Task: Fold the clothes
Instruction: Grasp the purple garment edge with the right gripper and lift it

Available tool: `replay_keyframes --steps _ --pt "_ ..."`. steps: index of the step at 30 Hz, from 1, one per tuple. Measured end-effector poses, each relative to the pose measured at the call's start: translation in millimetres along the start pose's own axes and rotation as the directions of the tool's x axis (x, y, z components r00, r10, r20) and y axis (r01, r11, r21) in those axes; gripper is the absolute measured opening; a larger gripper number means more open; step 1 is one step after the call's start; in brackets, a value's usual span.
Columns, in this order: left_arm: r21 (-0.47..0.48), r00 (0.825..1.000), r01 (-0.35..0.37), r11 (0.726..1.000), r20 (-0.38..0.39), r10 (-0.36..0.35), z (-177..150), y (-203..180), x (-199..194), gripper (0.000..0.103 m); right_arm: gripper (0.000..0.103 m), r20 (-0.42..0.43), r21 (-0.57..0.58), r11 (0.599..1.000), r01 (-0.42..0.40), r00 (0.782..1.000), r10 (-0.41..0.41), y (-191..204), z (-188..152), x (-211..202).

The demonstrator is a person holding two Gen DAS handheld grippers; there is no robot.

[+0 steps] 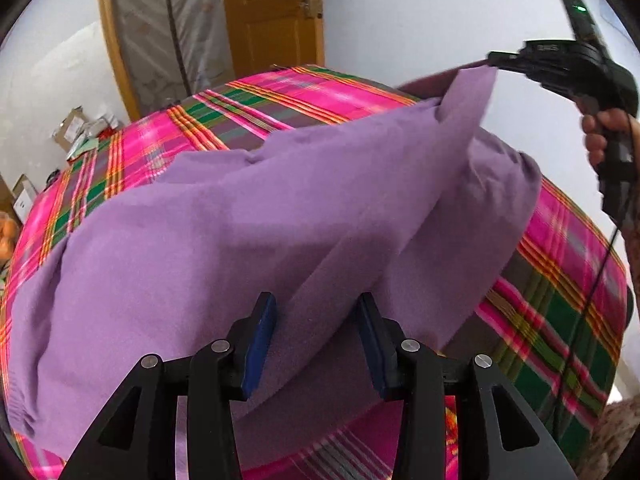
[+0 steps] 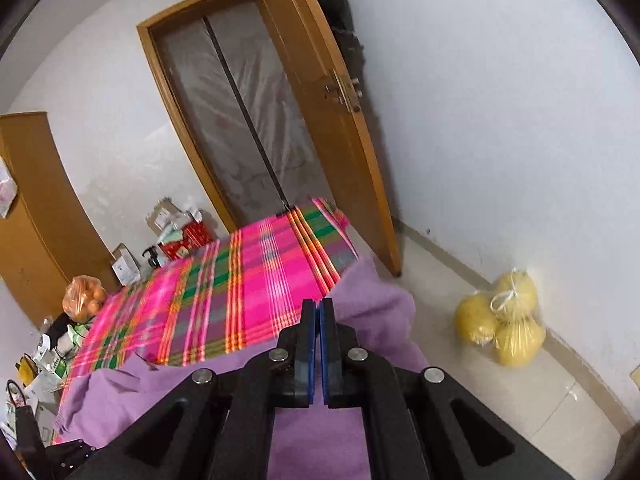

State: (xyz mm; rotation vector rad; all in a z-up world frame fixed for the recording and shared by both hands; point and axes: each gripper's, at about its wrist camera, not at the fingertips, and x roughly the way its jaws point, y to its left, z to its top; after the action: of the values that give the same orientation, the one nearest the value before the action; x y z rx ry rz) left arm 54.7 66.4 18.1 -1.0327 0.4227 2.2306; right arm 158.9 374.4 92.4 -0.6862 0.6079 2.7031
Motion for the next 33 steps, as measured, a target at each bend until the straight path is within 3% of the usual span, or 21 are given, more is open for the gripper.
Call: replay_keyframes --steps 2,7,9,14,20,25,26,28,29,33 --pt "-0.021 0.999 0.02 1.0 0.028 -0.02 3 3 -6 0.043 0.002 0.018 0.002 1.0 0.003 1.0 -0.003 -1 2 -10" --pt "-0.049 0.982 0.148 0.988 0.125 -0.141 7 10 -37 0.015 0.002 0.055 0.004 1.0 0.009 0.998 -0.009 -3 1 -38" --pt "-0.053 0.97 0.199 0.979 0.153 -0.189 4 10 -49 0.013 0.002 0.043 0.006 1.0 0.021 0.999 -0.021 -8 -6 -42" --pt "-0.001 0.978 0.199 0.98 0.072 -0.198 -9 -3 -40 0.012 0.002 -0.119 0.049 0.995 0.082 0.99 -0.076 -34 -50 -21" --pt "0.017 0.978 0.21 0.978 0.014 -0.21 -20 -9 -35 0.012 0.002 -0.283 0.048 0.99 0.135 0.952 -0.116 -59 -93 -6" --pt "-0.012 0.983 0.183 0.983 0.037 -0.182 -14 -4 -34 0.015 0.002 -0.255 0.008 0.985 0.17 0.953 -0.163 -63 -80 -11" --pt "-0.019 0.984 0.172 0.985 0.039 -0.172 -13 -4 -35 0.019 0.002 -0.231 0.006 0.986 0.168 0.96 -0.162 -62 -73 -13" --pt "-0.011 0.99 0.138 0.99 0.019 -0.138 -9 -5 -27 0.038 0.003 -0.194 -0.012 0.99 0.141 0.971 -0.14 -56 -56 -10" --pt "-0.007 0.992 0.127 0.992 0.01 -0.127 -8 -5 -24 0.041 0.004 -0.177 -0.023 0.992 0.126 0.976 -0.128 -53 -48 -7" --pt "-0.01 0.993 0.118 0.993 -0.012 -0.118 -9 -4 -18 0.041 0.029 -0.191 -0.074 0.992 0.104 0.975 -0.117 -44 -24 24"
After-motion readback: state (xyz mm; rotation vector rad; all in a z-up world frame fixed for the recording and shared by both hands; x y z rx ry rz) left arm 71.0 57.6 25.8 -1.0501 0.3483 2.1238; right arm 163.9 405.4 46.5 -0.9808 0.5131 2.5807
